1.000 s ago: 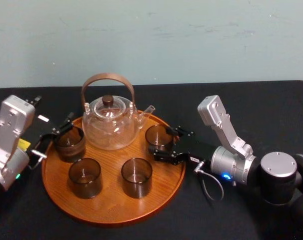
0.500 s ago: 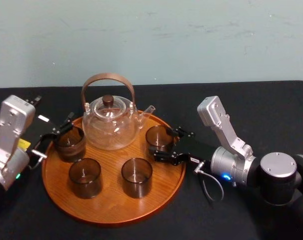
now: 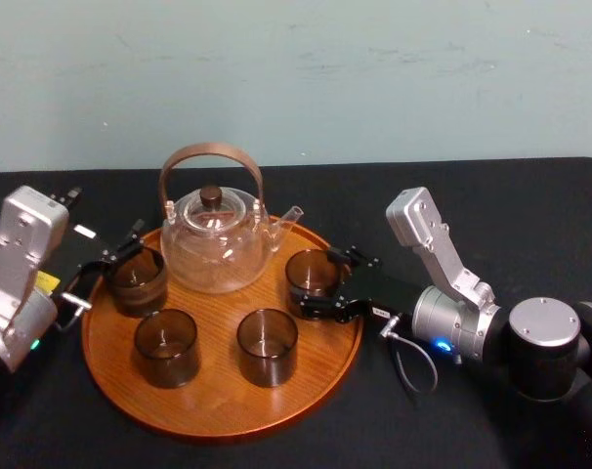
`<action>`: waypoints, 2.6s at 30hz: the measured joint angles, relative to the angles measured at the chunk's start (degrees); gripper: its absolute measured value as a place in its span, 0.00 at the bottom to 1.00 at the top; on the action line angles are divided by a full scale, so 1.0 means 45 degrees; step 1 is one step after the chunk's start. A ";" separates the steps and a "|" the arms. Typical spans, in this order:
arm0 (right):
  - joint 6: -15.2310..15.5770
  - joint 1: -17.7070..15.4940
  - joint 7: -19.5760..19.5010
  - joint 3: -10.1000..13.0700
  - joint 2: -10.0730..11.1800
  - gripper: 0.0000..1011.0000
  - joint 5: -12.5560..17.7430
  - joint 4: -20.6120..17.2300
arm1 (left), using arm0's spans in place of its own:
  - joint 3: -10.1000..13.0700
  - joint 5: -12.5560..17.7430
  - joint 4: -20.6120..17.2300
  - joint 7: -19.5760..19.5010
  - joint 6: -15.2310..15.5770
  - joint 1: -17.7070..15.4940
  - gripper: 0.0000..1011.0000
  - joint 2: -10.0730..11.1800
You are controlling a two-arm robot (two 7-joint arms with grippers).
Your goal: Pick up the glass from the table and place it on the tray.
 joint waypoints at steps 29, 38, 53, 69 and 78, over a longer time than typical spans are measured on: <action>-0.0658 -0.0813 -0.0088 0.0862 0.0795 0.99 0.0640 -0.2066 | 0.0000 0.0000 0.0000 0.0000 0.0000 0.0000 0.99 0.0000; -0.0890 -0.1670 -0.0569 0.1731 0.1410 0.99 0.1110 -0.3074 | 0.0000 -0.0001 0.0000 0.0000 0.0000 0.0000 0.99 0.0000; -0.1334 -0.3250 -0.1629 0.3675 0.2086 0.99 0.1586 -0.3582 | 0.0000 0.0000 0.0000 0.0000 0.0000 0.0000 0.99 0.0000; -0.1449 -0.3730 -0.2353 0.4366 0.1949 0.99 0.1176 -0.3447 | 0.0000 0.0000 0.0000 0.0000 0.0000 0.0000 0.99 0.0000; -0.1449 -0.3718 -0.2305 0.4345 0.1979 0.99 0.1188 -0.3464 | 0.0000 0.0000 0.0000 0.0000 0.0000 0.0000 0.99 0.0001</action>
